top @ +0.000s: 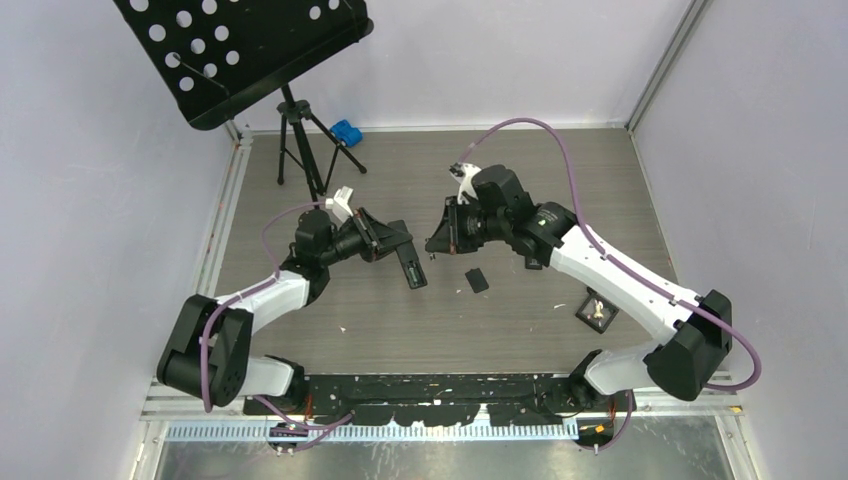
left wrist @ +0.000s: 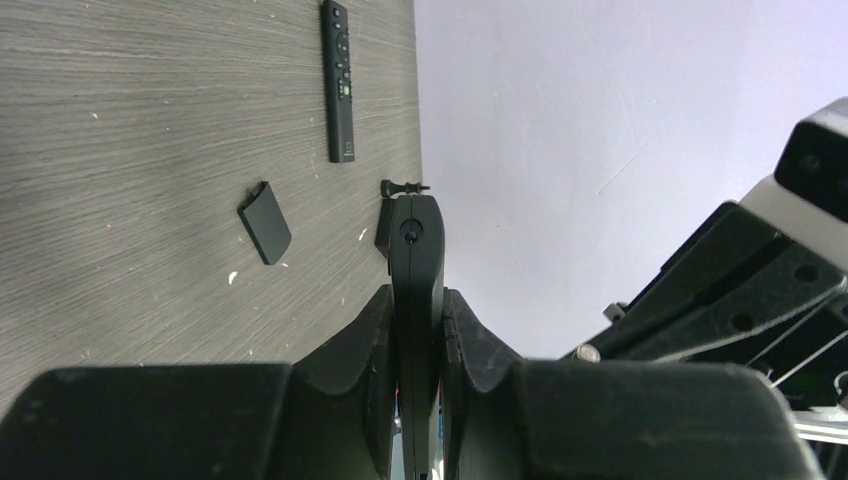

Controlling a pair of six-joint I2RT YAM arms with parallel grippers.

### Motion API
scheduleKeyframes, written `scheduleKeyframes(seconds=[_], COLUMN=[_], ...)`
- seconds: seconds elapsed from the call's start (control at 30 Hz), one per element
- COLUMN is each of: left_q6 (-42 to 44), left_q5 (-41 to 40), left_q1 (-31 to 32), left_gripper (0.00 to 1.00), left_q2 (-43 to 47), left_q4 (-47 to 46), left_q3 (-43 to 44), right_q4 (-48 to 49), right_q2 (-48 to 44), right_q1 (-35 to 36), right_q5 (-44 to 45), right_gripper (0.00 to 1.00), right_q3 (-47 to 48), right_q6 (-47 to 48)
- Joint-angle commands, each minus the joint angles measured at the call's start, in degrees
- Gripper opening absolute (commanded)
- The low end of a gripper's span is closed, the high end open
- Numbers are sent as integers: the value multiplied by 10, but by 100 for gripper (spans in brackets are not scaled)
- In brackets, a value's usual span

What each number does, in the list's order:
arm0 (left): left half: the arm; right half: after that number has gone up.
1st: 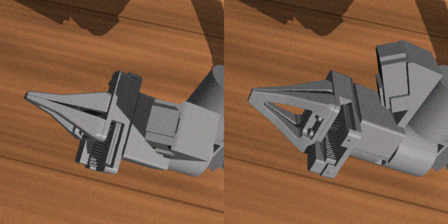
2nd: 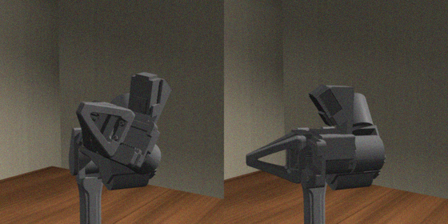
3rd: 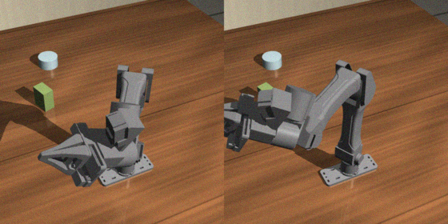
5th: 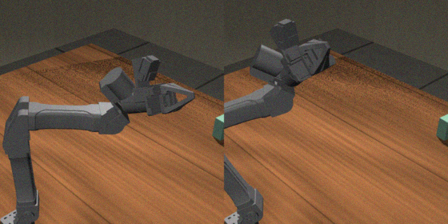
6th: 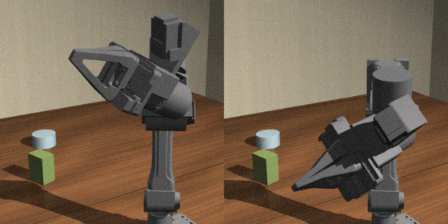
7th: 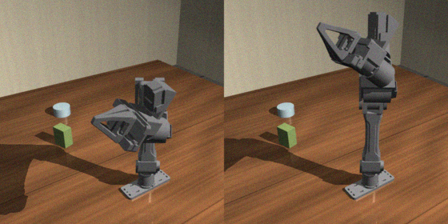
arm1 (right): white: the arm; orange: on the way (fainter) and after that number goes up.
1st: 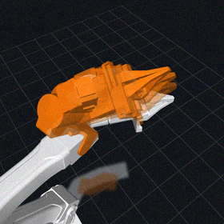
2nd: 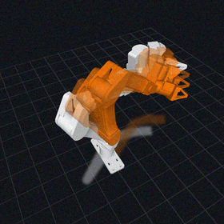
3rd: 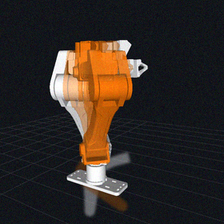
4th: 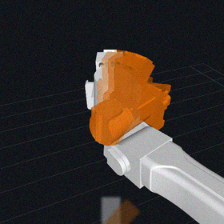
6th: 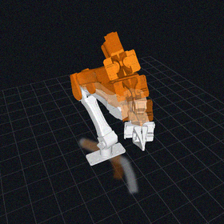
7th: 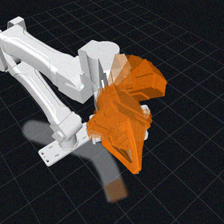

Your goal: Load the batteries into the remote control

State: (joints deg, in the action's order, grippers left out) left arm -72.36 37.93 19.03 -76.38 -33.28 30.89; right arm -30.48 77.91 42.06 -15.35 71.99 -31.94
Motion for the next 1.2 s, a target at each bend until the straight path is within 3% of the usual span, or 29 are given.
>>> scheduleKeyframes(seconds=[0.0,0.6,0.83,1.17], left_q6=[-45,-79,-80,-81], left_q5=[-4,-2,-2,-3], left_q1=[1,1,1,1], left_gripper=[0,0,0,0], left_q2=[-6,-27,-30,-34], left_q4=[-92,-143,-146,-147], left_q3=[-9,-22,-23,-22], right_q4=[-1,-90,-95,-83], right_q2=[13,84,87,78], right_q1=[29,89,91,91], right_q5=[0,112,96,80], right_gripper=[1,10,22,31], right_q3=[21,87,90,89], right_q6=[-19,13,14,11])
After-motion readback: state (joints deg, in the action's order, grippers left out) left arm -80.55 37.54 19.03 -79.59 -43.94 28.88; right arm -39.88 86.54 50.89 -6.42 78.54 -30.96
